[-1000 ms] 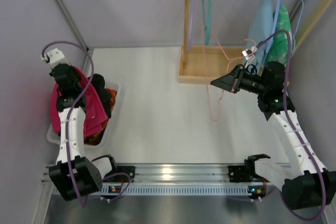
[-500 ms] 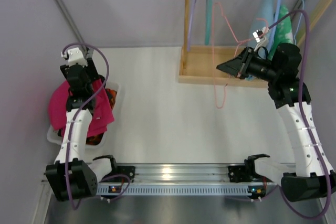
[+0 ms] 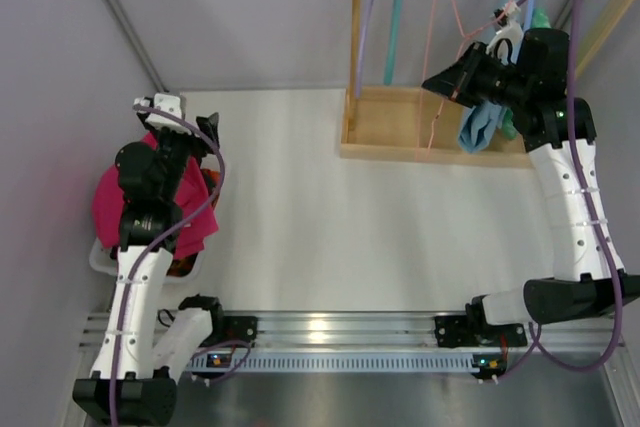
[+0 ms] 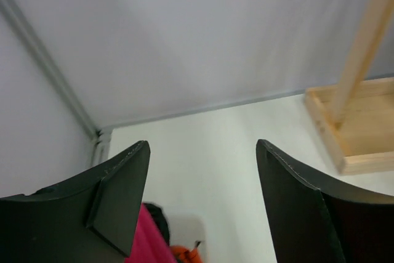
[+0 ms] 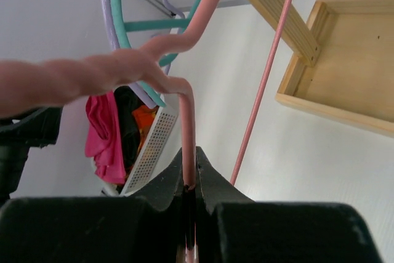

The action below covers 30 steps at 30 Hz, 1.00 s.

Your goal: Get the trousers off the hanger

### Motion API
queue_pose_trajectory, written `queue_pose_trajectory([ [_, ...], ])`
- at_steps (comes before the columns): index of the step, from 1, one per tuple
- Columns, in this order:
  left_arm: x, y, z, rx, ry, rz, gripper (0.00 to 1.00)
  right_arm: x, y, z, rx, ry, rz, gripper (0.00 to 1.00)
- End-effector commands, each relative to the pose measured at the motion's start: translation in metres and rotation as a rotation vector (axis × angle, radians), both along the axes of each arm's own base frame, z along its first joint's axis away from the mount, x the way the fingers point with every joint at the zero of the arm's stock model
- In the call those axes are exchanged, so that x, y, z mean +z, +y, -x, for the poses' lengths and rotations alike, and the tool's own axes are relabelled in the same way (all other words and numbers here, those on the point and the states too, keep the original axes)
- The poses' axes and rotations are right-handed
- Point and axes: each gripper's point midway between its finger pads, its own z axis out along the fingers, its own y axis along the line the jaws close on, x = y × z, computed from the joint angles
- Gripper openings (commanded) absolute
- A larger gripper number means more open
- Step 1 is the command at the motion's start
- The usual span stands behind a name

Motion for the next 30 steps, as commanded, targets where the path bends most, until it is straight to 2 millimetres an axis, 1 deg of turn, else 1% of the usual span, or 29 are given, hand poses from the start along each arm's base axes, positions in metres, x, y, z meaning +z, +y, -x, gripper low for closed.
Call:
queue_pose_trajectory([
  [1, 0.042, -0.064, 0.016, -0.299, -0.108, -0.044, 0.75, 0.029, -0.003, -0.008, -0.034, -0.082, 0.025, 0.00],
  [2, 0.044, -0.072, 0.017, -0.327, -0.108, -0.043, 0.75, 0.024, -0.004, -0.015, -0.040, -0.064, 0.033, 0.00],
  [3, 0.051, -0.080, 0.019, -0.352, -0.119, -0.038, 0.74, 0.021, -0.005, -0.018, -0.050, -0.049, 0.040, 0.00],
  [4, 0.053, -0.098, 0.021, -0.412, -0.119, -0.036, 0.73, 0.023, -0.007, -0.021, -0.066, -0.051, 0.043, 0.00],
  [5, 0.052, -0.109, 0.019, -0.447, -0.107, -0.029, 0.73, 0.018, -0.006, -0.027, -0.066, -0.035, 0.046, 0.00],
  [6, 0.062, -0.121, 0.021, -0.485, -0.123, -0.028, 0.73, 0.016, -0.006, -0.029, -0.068, -0.027, 0.046, 0.00],
  [7, 0.066, -0.144, 0.028, -0.553, -0.125, -0.018, 0.72, 0.017, -0.006, -0.031, -0.077, -0.020, 0.038, 0.00],
  [8, 0.061, -0.160, 0.022, -0.587, -0.100, -0.016, 0.71, 0.014, -0.005, -0.033, -0.073, -0.012, 0.036, 0.00],
  [9, 0.074, -0.173, 0.026, -0.624, -0.115, -0.021, 0.70, 0.015, -0.005, -0.034, -0.075, -0.009, 0.032, 0.00],
  [10, 0.077, -0.200, 0.036, -0.690, -0.116, -0.031, 0.69, 0.017, -0.005, -0.035, -0.080, -0.013, 0.024, 0.00],
  [11, 0.074, -0.217, 0.038, -0.730, -0.089, -0.038, 0.68, 0.018, -0.004, -0.035, -0.079, -0.018, 0.022, 0.00],
  [12, 0.079, -0.248, 0.048, -0.816, -0.073, -0.041, 0.68, 0.020, -0.004, -0.034, -0.079, -0.022, 0.018, 0.00],
  [13, 0.078, -0.266, 0.052, -0.865, -0.046, -0.026, 0.66, 0.021, -0.003, -0.033, -0.075, -0.023, 0.010, 0.00],
  [14, 0.081, -0.280, 0.055, -0.900, -0.035, -0.007, 0.64, 0.025, -0.003, -0.032, -0.075, -0.037, 0.005, 0.00],
  [15, 0.085, -0.305, 0.057, -0.952, -0.019, 0.014, 0.63, 0.026, -0.002, -0.031, -0.072, -0.042, 0.005, 0.00],
  [16, 0.087, -0.316, 0.058, -0.974, 0.009, 0.052, 0.60, 0.027, -0.002, -0.029, -0.073, -0.049, 0.005, 0.00],
  [17, 0.090, -0.326, 0.056, -0.979, 0.011, 0.062, 0.59, 0.030, -0.001, -0.027, -0.068, -0.057, 0.005, 0.00],
  [18, 0.087, -0.350, 0.054, -1.000, 0.027, 0.060, 0.59, 0.030, -0.001, -0.026, -0.070, -0.058, 0.005, 0.00],
  [19, 0.088, -0.362, 0.056, -1.011, 0.047, 0.094, 0.57, 0.028, -0.001, -0.025, -0.073, -0.054, 0.004, 0.00],
  [20, 0.085, -0.371, 0.050, -0.995, 0.060, 0.098, 0.55, 0.030, -0.001, -0.022, -0.074, -0.058, 0.003, 0.00],
  [21, 0.095, -0.384, 0.056, -1.007, 0.044, 0.110, 0.53, 0.028, -0.001, -0.021, -0.072, -0.053, 0.005, 0.00],
  [22, 0.079, -0.400, 0.049, -0.999, 0.078, 0.101, 0.52, 0.024, -0.001, -0.020, -0.072, -0.046, 0.010, 0.00],
  [23, 0.078, -0.407, 0.048, -0.998, 0.078, 0.095, 0.52, 0.024, 0.000, -0.017, -0.068, -0.044, 0.010, 0.00],
  [24, 0.082, -0.416, 0.052, -0.996, 0.067, 0.091, 0.51, 0.020, 0.000, -0.016, -0.066, -0.034, 0.012, 0.00],
  [26, 0.067, -0.433, 0.050, -0.981, 0.090, 0.068, 0.50, 0.022, 0.001, -0.013, -0.062, -0.042, 0.013, 0.00],
  [27, 0.062, -0.441, 0.054, -0.980, 0.103, 0.062, 0.50, 0.023, 0.001, -0.012, -0.061, -0.044, 0.011, 0.00],
  [30, 0.048, -0.452, 0.054, -0.961, 0.138, 0.065, 0.49, 0.026, 0.001, -0.011, -0.067, -0.056, 0.013, 0.00],
])
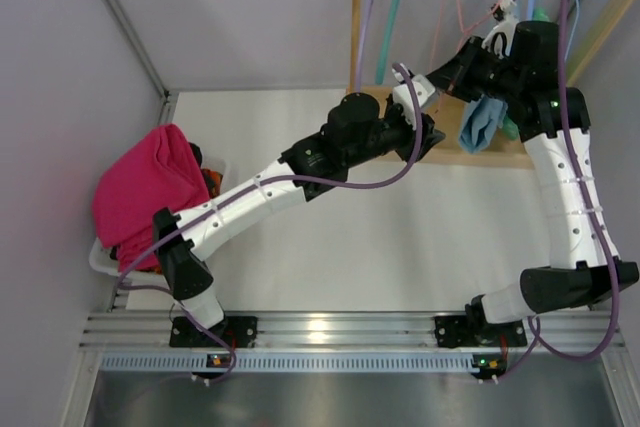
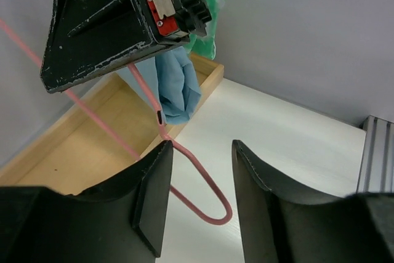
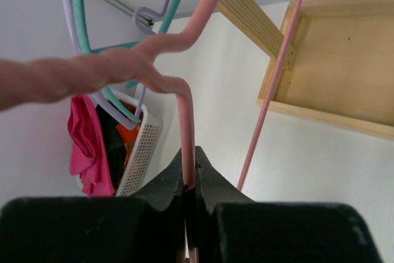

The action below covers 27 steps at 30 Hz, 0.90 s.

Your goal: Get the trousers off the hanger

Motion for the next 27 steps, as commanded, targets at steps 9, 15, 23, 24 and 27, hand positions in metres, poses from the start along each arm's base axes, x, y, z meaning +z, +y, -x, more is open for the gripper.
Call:
queue_pose_trajectory([
  [9, 0.003, -0.008, -0.011, 0.123, 0.076, 0.043, 0.36, 0.021, 0.003, 0.020, 0.006, -0.083, -0.015, 0.00],
  [15, -0.020, -0.007, -0.002, 0.112, 0.184, 0.005, 0.34, 0.032, -0.001, 0.022, -0.013, -0.123, -0.009, 0.00],
  [23, -0.031, -0.002, 0.012, 0.101, 0.278, 0.014, 0.22, 0.038, -0.001, 0.022, -0.019, -0.137, -0.017, 0.00],
  [24, -0.031, -0.003, 0.014, 0.091, 0.293, 0.017, 0.19, 0.039, 0.000, 0.021, -0.017, -0.137, -0.022, 0.00],
  [27, -0.025, -0.005, 0.018, 0.073, 0.315, 0.040, 0.00, 0.040, 0.006, 0.022, 0.017, -0.137, -0.049, 0.00],
])
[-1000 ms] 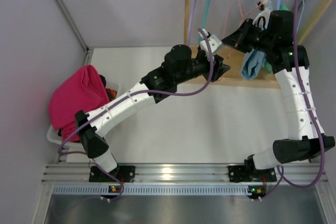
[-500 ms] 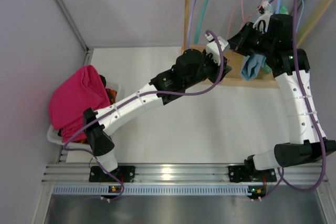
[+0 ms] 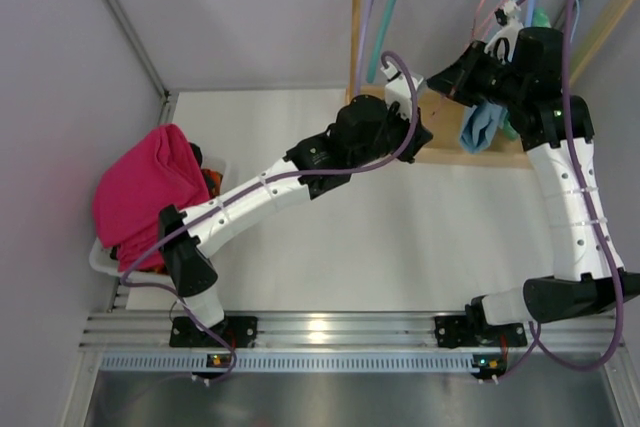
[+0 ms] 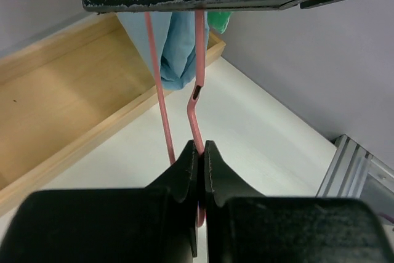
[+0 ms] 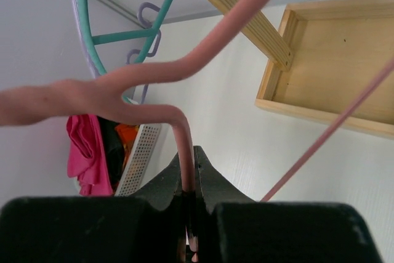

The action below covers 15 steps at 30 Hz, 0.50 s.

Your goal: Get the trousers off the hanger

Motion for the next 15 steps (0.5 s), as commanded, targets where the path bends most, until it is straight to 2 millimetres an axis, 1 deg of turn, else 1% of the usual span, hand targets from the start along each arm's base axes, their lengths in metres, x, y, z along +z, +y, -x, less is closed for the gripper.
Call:
queue_pose_trajectory([
  [1, 0.018, 0.001, 0.021, -0.052, 0.028, 0.047, 0.00, 0.043, 0.014, 0.012, 0.064, -0.128, -0.075, 0.00],
  [2, 0.026, 0.001, 0.022, -0.049, 0.032, 0.069, 0.00, 0.046, 0.016, 0.013, 0.076, -0.142, -0.084, 0.09],
  [3, 0.033, 0.002, 0.023, -0.044, 0.048, 0.098, 0.00, 0.044, 0.019, 0.014, 0.092, -0.136, -0.096, 0.17],
  [4, 0.044, 0.003, 0.021, -0.040, 0.038, 0.135, 0.00, 0.045, 0.019, 0.015, 0.094, -0.143, -0.100, 0.24],
  [5, 0.054, 0.005, 0.018, -0.035, 0.029, 0.164, 0.00, 0.048, 0.019, 0.015, 0.097, -0.161, -0.103, 0.31],
  [6, 0.062, 0.006, 0.018, -0.034, 0.019, 0.184, 0.00, 0.045, 0.020, 0.015, 0.099, -0.158, -0.103, 0.35],
  [7, 0.068, 0.010, 0.013, 0.001, 0.005, 0.199, 0.00, 0.047, 0.018, 0.016, 0.095, -0.166, -0.104, 0.40],
  [8, 0.081, 0.011, 0.011, 0.010, -0.012, 0.218, 0.00, 0.048, 0.018, 0.017, 0.095, -0.172, -0.104, 0.50],
  [9, 0.084, 0.013, 0.009, 0.026, -0.014, 0.223, 0.00, 0.049, 0.017, 0.017, 0.094, -0.174, -0.106, 0.55],
  [10, 0.084, 0.013, 0.006, 0.041, -0.009, 0.221, 0.00, 0.049, 0.015, 0.016, 0.086, -0.176, -0.105, 0.61],
  [11, 0.089, 0.016, 0.002, 0.055, -0.005, 0.231, 0.00, 0.051, 0.013, 0.015, 0.080, -0.180, -0.105, 0.73],
  [12, 0.088, 0.017, -0.001, 0.066, 0.011, 0.234, 0.00, 0.052, 0.011, 0.015, 0.074, -0.184, -0.105, 0.79],
  [14, 0.084, 0.020, -0.011, 0.087, 0.064, 0.242, 0.00, 0.053, 0.005, 0.015, 0.061, -0.188, -0.104, 0.87],
  [15, 0.084, 0.020, -0.012, 0.085, 0.089, 0.253, 0.00, 0.054, 0.002, 0.014, 0.052, -0.190, -0.103, 0.90],
])
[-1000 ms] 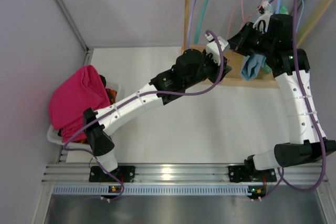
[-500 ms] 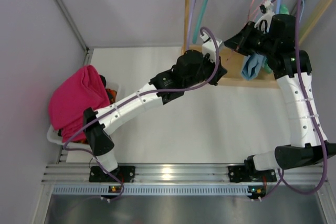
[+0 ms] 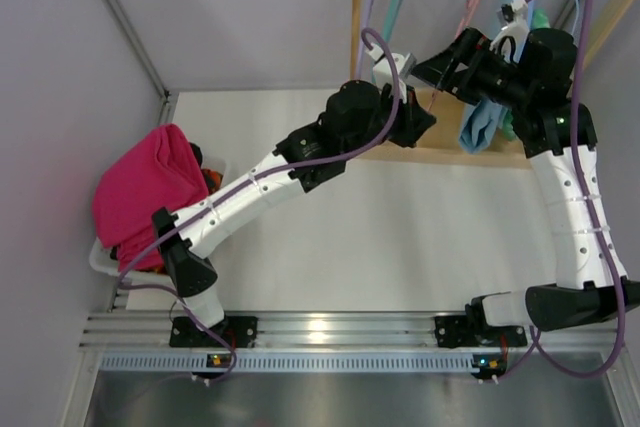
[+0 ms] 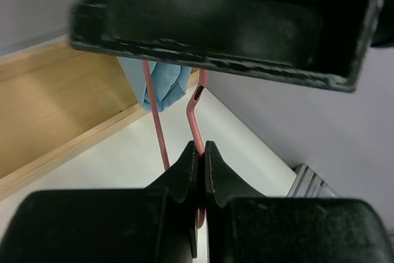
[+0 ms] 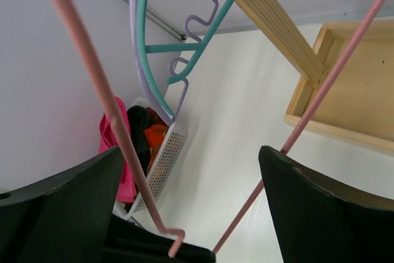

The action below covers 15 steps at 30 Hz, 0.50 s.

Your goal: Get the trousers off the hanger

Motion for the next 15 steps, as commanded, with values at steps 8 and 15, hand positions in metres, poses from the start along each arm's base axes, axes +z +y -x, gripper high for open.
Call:
queue_pose_trajectory([
  [8, 0.059, 0.017, -0.045, 0.072, 0.056, 0.157, 0.00, 0.024, -0.034, 0.005, -0.062, -0.090, -0.037, 0.99],
  [15, 0.049, 0.006, -0.065, 0.038, 0.127, 0.164, 0.00, 0.027, -0.053, 0.005, -0.100, -0.097, -0.045, 0.99],
])
